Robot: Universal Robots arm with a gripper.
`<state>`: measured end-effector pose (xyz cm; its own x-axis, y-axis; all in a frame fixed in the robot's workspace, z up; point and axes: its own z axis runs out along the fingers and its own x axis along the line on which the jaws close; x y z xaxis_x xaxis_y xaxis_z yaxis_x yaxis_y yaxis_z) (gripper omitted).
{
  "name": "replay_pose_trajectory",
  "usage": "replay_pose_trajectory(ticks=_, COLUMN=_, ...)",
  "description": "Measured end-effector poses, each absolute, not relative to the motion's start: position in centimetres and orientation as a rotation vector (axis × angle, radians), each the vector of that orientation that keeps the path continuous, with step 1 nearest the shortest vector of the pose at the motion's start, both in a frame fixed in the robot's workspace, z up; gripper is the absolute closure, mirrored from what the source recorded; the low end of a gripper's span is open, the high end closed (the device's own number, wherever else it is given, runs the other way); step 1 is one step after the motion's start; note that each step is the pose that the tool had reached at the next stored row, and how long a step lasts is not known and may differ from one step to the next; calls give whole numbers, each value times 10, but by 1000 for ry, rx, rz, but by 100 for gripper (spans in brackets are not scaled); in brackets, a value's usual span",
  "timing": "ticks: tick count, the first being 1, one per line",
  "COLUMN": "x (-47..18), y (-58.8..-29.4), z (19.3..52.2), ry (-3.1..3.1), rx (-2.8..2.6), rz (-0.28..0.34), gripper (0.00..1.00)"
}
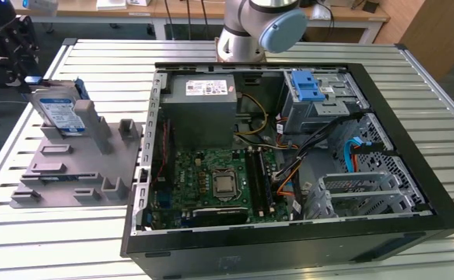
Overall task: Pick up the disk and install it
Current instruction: 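Pick up the disk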
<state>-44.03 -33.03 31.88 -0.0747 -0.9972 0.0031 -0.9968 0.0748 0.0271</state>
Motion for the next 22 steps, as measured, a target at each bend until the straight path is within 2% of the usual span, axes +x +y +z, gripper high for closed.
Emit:
replay_pose_trajectory(ticks=8, x=-440, y=-330, z=315, ry=-2289, rx=2128, rz=-35, gripper=45)
replay_pose_trajectory(ticks=14, x=-442, y=-332, z=312, ry=-2303, rx=2143, rz=-72, gripper=45)
replay_pose_trajectory(ticks=22, x=-442, y=-333, z=304, ry=-2303, rx=2143, rz=-72, gripper=45)
